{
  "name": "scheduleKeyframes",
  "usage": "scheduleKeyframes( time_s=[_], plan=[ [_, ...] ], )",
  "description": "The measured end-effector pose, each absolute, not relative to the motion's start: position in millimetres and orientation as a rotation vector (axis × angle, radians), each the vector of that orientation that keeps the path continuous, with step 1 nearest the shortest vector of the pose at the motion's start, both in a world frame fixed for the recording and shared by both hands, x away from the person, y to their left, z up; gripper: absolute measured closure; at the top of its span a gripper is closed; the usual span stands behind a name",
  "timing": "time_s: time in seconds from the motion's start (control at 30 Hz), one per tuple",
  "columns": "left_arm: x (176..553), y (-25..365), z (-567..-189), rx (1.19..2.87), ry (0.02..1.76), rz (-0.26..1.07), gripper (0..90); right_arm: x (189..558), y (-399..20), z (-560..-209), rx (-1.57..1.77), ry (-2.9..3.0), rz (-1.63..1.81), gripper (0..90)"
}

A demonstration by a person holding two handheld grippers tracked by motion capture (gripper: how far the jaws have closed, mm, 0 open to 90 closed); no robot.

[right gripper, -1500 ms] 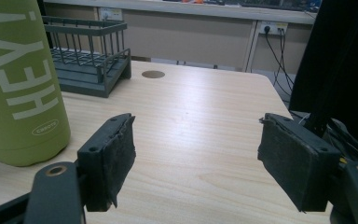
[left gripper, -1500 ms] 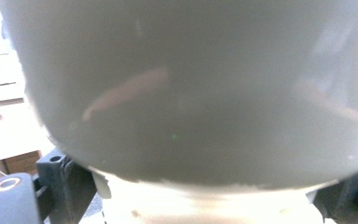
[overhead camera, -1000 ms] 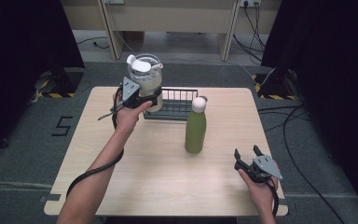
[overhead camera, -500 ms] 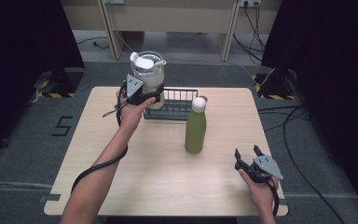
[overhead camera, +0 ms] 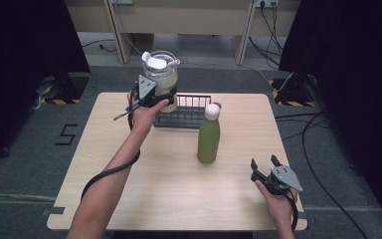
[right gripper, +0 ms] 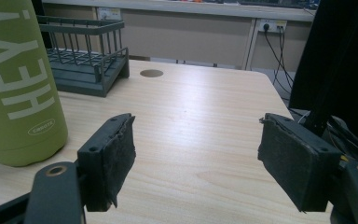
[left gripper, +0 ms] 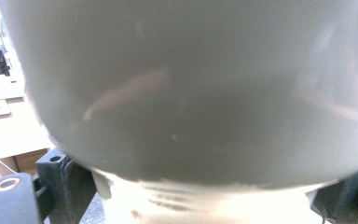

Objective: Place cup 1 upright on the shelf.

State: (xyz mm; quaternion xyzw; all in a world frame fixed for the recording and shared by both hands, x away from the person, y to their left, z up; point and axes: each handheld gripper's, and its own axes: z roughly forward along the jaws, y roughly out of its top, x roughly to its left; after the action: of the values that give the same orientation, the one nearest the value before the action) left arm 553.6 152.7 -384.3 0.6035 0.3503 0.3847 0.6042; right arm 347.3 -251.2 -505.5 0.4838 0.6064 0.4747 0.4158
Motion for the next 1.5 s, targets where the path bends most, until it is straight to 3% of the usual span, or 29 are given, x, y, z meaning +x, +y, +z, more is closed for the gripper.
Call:
scheduleKeyframes(
  time_s=[1.5],
  plan=[
    [592,141,-408,1.447,0.901,0.894,9.9,348,-252,-507,1.219,1.529,1.194,26.6]
  ],
)
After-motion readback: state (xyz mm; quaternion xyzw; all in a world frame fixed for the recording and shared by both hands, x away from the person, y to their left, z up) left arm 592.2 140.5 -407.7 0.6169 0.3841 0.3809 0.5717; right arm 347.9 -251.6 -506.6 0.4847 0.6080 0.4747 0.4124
